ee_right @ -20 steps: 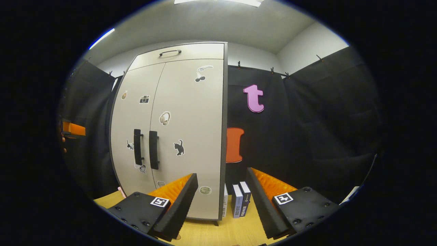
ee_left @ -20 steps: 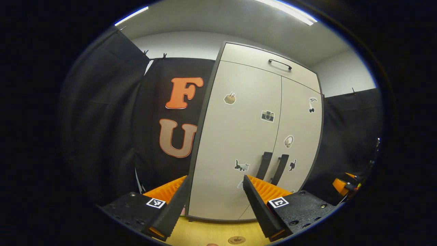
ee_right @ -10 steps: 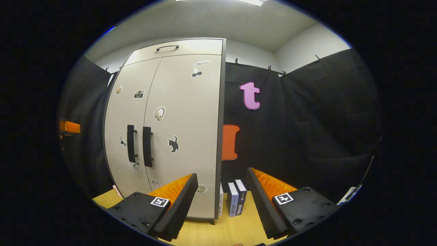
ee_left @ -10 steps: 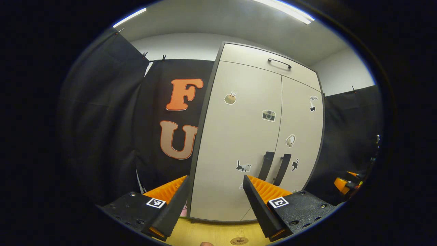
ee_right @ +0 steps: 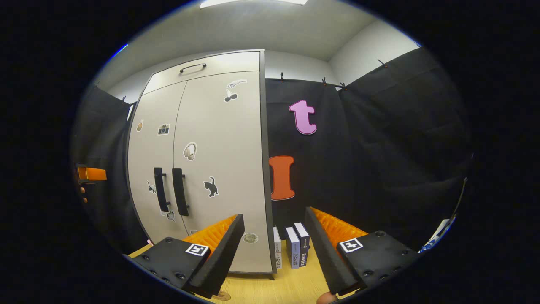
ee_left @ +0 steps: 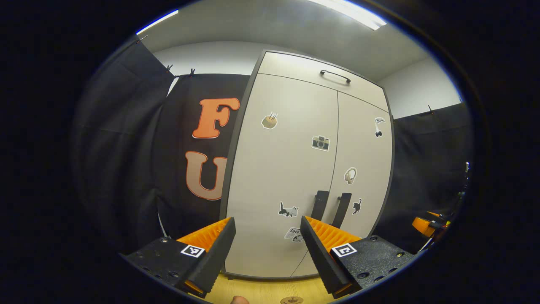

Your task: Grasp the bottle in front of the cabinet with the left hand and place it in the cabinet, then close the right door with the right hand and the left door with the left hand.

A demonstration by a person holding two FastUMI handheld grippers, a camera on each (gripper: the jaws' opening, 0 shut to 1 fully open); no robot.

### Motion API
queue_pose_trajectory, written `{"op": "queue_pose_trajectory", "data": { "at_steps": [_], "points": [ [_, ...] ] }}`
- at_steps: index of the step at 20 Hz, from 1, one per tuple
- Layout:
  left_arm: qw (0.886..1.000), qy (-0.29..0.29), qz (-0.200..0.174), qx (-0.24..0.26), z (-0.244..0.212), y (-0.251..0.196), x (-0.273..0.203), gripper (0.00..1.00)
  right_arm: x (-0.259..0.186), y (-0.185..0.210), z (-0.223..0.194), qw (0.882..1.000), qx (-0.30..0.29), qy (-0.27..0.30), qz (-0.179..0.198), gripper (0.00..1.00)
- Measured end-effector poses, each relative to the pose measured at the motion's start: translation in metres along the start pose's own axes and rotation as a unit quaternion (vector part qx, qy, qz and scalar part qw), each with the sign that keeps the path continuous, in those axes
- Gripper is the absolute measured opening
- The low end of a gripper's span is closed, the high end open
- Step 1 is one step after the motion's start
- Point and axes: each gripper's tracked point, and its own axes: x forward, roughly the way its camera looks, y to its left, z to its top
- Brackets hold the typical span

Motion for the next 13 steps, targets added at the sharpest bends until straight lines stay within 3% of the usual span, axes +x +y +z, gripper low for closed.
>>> {"op": "queue_pose_trajectory", "data": {
  "at_steps": [1, 2, 3, 6, 13],
  "points": [
    [1.000, -0.001, -0.001, 0.000, 0.000, 0.000, 0.002, 0.94, -0.001, -0.002, 0.002, 1.000, -0.002, -0.001, -0.005, 0.89],
    [1.000, -0.002, -0.001, 0.001, 0.001, -0.001, 0.003, 0.94, 0.002, -0.003, 0.003, 1.000, -0.003, -0.001, -0.008, 0.89],
    [1.000, -0.004, -0.002, 0.003, 0.002, 0.000, 0.004, 0.94, 0.002, 0.003, 0.000, 1.000, -0.005, 0.005, 0.005, 0.98],
    [1.000, -0.013, 0.000, 0.007, 0.007, 0.000, 0.007, 0.94, 0.006, 0.014, -0.002, 1.000, -0.005, 0.013, 0.025, 0.98],
    [1.000, -0.017, -0.003, 0.019, 0.008, -0.003, 0.008, 0.94, 0.004, 0.003, 0.000, 1.000, -0.016, 0.014, 0.007, 0.98]
  ]
}}
